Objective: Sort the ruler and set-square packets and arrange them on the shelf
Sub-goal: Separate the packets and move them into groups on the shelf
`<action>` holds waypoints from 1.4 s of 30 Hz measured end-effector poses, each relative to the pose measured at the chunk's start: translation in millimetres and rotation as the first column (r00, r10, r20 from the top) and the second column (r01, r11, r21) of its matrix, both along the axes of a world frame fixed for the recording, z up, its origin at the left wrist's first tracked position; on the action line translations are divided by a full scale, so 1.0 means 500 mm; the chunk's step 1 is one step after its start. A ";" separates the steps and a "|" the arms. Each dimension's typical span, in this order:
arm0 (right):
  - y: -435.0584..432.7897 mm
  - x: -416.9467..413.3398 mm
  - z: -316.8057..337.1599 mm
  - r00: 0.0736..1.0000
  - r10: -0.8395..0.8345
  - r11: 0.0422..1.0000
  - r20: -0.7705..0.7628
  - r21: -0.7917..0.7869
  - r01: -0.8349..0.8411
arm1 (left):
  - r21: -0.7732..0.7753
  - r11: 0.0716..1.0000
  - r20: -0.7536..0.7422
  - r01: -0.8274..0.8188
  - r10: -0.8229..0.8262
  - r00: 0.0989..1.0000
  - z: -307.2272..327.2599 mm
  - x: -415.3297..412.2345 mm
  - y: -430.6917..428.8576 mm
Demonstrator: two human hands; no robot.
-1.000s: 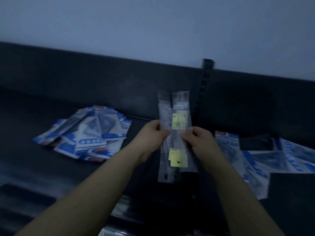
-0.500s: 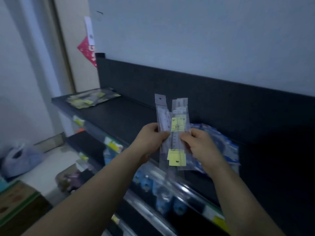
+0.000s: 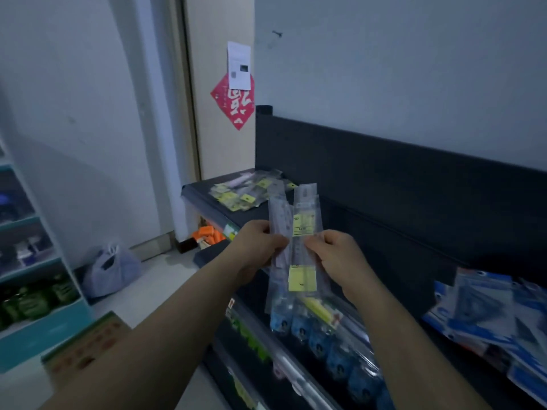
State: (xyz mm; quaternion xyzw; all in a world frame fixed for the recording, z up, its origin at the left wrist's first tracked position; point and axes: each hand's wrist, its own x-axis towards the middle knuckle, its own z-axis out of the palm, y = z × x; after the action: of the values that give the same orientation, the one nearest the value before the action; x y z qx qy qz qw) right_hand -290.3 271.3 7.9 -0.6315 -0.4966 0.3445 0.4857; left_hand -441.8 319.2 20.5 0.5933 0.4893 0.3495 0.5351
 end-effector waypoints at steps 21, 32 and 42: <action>0.586 -0.088 -0.045 0.986 -0.110 0.992 0.127 -0.049 0.117 | 0.175 0.984 -0.216 0.021 0.017 0.976 -0.014 -0.089 0.587; 0.682 -0.094 -0.095 0.855 -0.320 0.906 0.407 -0.133 0.402 | 0.365 0.853 -0.565 0.373 -0.115 0.817 -0.040 -0.085 0.755; 0.627 -0.117 -0.039 0.745 -0.295 0.901 0.599 -0.086 0.426 | 0.571 0.564 -0.751 0.596 0.067 0.656 -0.053 -0.083 0.763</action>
State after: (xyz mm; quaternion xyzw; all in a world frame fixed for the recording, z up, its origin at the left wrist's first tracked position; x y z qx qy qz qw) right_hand -349.1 585.0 -11.8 -0.8386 -0.4459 0.0900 0.2997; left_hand -483.2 700.9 -5.8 0.9212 0.3433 0.1786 0.0402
